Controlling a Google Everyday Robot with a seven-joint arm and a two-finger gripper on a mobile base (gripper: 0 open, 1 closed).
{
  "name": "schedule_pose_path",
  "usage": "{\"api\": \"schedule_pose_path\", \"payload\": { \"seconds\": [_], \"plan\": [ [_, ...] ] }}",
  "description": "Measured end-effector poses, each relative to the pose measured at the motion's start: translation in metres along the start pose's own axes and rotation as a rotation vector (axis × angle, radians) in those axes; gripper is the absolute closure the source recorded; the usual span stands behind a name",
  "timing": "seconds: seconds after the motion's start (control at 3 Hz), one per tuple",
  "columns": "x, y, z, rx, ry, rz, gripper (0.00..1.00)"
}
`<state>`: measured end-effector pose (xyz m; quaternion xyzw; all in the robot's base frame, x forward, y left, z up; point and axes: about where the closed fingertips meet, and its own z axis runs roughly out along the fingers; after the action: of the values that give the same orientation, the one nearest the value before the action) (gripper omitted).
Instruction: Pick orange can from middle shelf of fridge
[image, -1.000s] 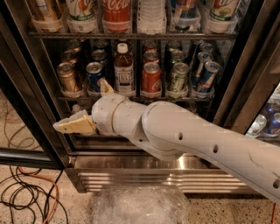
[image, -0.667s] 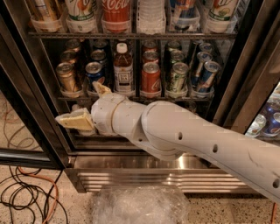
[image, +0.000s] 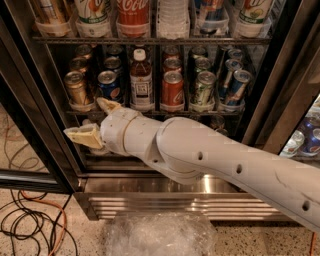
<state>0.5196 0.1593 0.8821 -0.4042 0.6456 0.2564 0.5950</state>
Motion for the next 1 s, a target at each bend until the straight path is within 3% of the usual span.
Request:
{"api": "schedule_pose_path", "payload": {
  "seconds": [0.67, 1.0],
  "plan": [
    [0.018, 0.002, 0.048, -0.004, 0.013, 0.002, 0.19],
    [0.022, 0.0, 0.069, 0.033, 0.019, 0.027, 0.16]
  ]
}}
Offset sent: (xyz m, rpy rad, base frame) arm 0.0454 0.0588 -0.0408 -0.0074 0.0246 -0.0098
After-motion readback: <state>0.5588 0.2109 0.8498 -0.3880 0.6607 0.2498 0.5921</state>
